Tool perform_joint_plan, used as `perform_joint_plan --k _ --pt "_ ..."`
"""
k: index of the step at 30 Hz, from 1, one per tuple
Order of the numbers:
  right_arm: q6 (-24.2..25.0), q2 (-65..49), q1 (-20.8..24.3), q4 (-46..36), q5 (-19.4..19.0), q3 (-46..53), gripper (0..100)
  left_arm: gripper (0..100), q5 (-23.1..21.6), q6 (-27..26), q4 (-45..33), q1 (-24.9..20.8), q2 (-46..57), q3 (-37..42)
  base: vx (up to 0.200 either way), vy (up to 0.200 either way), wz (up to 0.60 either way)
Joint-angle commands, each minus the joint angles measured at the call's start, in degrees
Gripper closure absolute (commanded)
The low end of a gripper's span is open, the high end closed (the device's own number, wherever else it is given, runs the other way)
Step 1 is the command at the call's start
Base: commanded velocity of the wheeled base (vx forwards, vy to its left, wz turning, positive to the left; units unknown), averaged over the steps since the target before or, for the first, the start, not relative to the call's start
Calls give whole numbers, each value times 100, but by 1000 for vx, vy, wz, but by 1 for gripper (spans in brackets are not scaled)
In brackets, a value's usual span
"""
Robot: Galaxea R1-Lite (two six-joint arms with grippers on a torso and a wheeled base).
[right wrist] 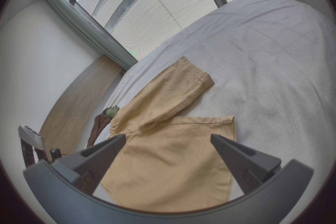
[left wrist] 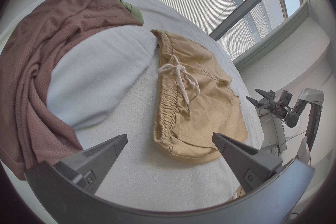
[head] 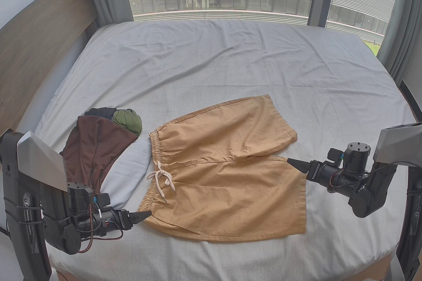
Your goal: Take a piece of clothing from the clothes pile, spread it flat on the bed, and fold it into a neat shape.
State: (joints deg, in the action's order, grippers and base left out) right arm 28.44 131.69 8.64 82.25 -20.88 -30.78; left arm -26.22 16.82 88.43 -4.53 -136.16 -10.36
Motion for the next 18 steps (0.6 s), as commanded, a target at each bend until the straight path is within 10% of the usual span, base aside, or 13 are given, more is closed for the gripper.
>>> perform_joint_plan --k 1,18 --pt "-5 -3 -3 2 -4 -7 0 0 21 -21 8 -171 -324 -62 0 0 0" --pt "-5 -12 6 10 5 11 0 0 91 -39 16 -179 -412 -335 0 0 0"
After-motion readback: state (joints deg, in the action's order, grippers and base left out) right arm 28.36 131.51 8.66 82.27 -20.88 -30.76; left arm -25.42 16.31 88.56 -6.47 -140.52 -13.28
